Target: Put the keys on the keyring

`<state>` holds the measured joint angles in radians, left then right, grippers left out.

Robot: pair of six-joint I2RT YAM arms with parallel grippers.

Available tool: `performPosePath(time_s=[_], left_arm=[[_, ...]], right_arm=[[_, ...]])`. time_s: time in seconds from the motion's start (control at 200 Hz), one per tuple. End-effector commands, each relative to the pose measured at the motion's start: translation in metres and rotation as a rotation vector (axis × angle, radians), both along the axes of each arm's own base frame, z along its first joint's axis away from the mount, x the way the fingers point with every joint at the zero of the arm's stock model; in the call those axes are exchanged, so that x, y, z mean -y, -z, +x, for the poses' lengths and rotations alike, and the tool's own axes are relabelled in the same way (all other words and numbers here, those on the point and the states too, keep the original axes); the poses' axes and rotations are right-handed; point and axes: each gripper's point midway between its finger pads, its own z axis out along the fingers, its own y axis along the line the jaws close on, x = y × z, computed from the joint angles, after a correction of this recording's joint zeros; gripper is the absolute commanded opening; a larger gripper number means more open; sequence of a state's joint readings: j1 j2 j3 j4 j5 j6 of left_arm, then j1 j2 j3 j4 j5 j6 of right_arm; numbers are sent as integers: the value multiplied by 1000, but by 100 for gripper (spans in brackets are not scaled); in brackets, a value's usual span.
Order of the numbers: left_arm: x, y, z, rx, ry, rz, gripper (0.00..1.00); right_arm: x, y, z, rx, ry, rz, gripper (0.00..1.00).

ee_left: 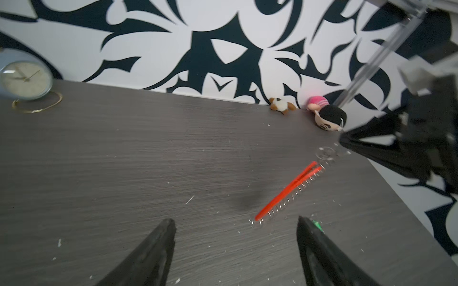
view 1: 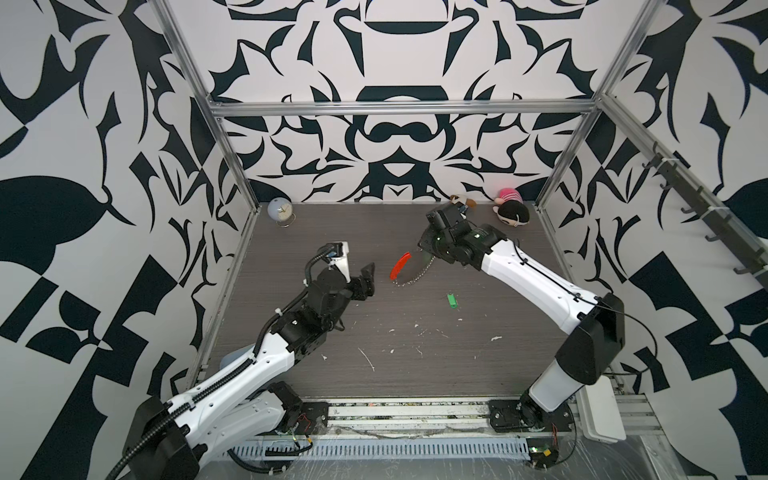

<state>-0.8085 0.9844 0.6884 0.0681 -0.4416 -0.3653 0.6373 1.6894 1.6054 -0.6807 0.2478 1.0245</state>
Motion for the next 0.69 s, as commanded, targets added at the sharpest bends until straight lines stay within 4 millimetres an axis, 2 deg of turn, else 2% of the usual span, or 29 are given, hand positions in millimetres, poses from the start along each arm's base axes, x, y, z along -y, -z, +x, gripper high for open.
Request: performPosePath(time_s=[0.0, 0.115, 0.245, 0.31, 0.41, 0.53, 0.62, 0.69], left_arm=[[13, -4, -5, 77, 61, 191, 84], [31, -13, -6, 107, 153, 206, 84], [47, -30, -2, 157, 188, 138, 84], [47, -36, 4, 171, 152, 103, 100], [43, -43, 15, 179, 76, 72, 100], [67, -46, 10, 234, 198, 69, 100], [91, -46, 9, 243, 302, 76, 73], [106, -49, 10, 274, 355, 80, 60]], right_arm=[[8, -27, 0, -8, 14, -36, 0], [3, -39, 2, -66, 19, 3, 0], [16, -48, 2, -87, 65, -1, 0], [25, -50, 1, -102, 93, 28, 0], [27, -46, -5, -142, 92, 127, 0], [34, -47, -3, -160, 114, 181, 0], [39, -50, 0, -187, 120, 194, 0], [43, -50, 1, -207, 124, 190, 0]])
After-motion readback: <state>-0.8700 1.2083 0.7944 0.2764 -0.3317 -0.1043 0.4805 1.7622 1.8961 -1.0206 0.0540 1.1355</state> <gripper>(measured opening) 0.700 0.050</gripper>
